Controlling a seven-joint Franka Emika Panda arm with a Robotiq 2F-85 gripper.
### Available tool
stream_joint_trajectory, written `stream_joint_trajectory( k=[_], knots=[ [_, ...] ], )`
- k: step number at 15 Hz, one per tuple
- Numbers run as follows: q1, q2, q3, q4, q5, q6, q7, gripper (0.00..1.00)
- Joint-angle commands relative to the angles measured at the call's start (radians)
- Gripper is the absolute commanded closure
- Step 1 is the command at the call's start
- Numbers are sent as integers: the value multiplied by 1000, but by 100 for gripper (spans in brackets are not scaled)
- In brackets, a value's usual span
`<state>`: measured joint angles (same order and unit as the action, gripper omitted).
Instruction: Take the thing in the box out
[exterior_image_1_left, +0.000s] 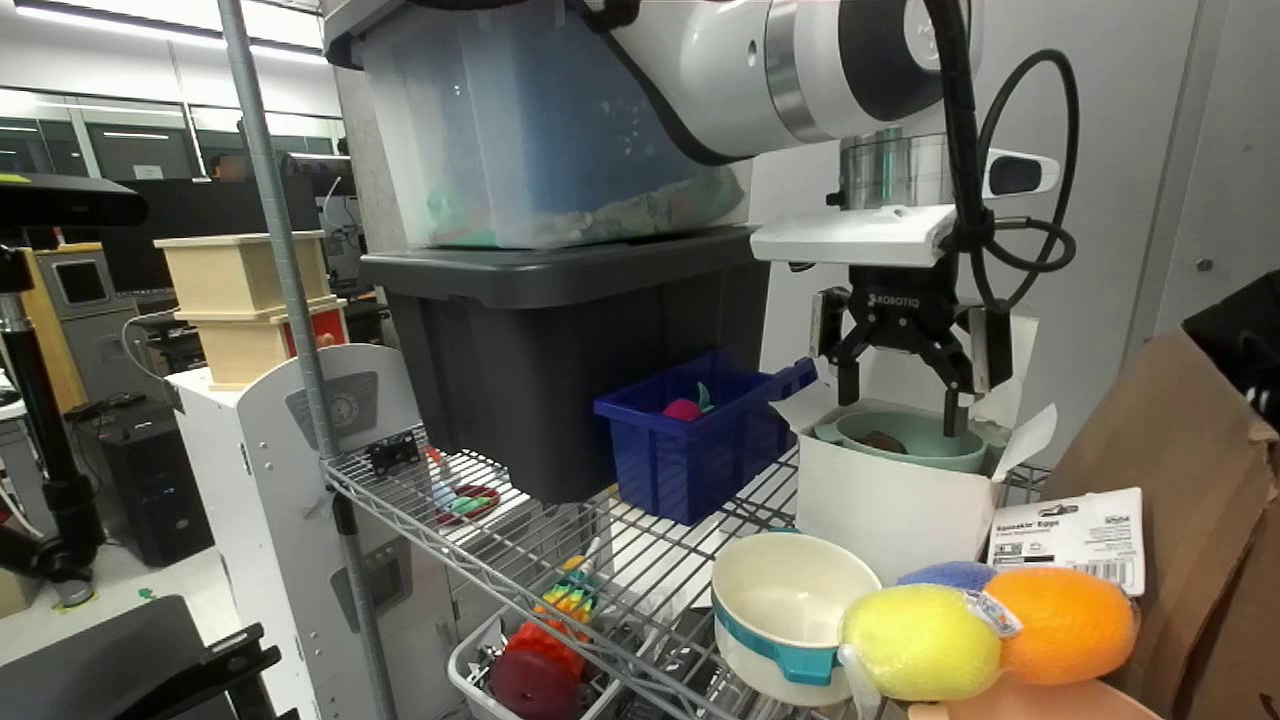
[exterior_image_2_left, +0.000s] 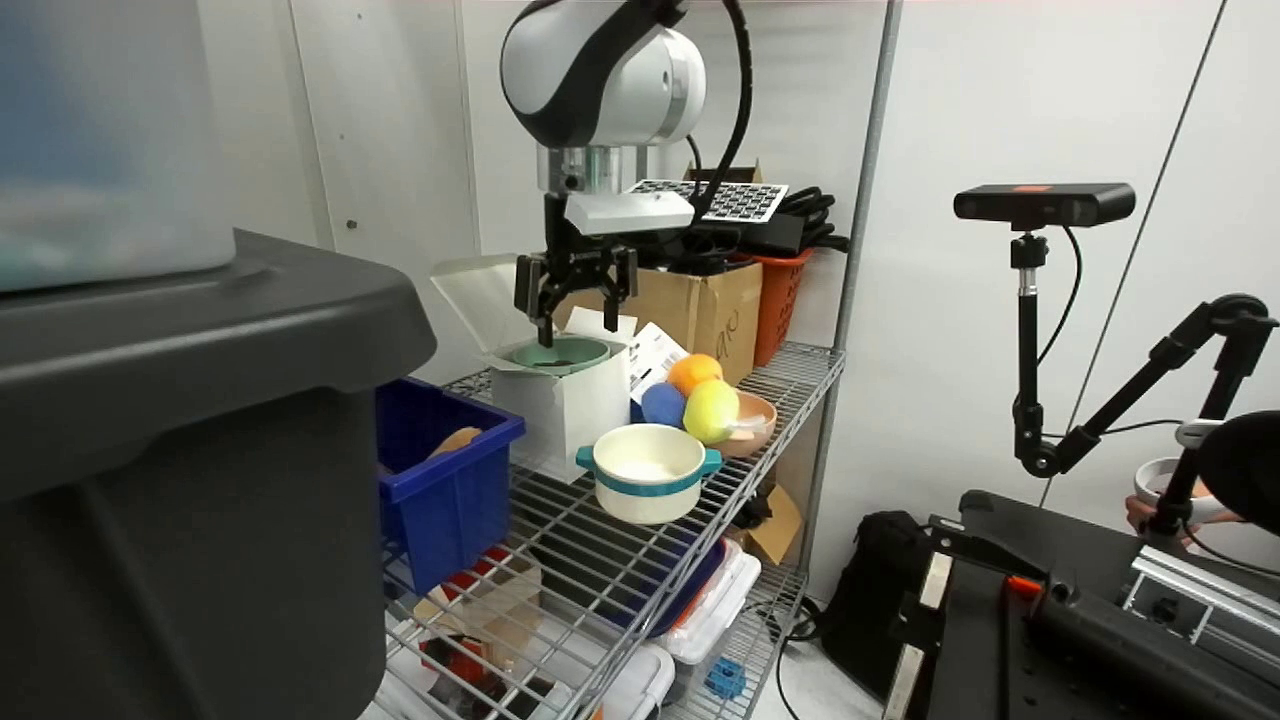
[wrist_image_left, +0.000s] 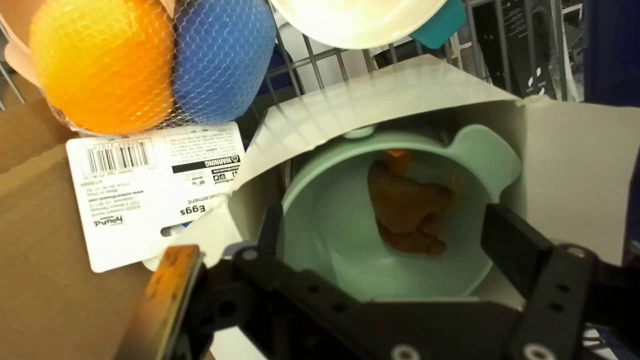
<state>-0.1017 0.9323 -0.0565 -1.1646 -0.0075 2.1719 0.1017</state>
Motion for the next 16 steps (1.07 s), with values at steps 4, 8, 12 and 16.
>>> stream_joint_trajectory(
  k=[4, 8, 12, 16],
  knots=[
    [-7, 89, 11, 166, 27, -72, -5, 0],
    [-4, 126, 14, 223, 24, -84, -3, 0],
    [-3, 162, 14, 260, 22, -100, 1, 0],
    [-4, 197, 13, 291, 20, -109, 2, 0]
  ],
)
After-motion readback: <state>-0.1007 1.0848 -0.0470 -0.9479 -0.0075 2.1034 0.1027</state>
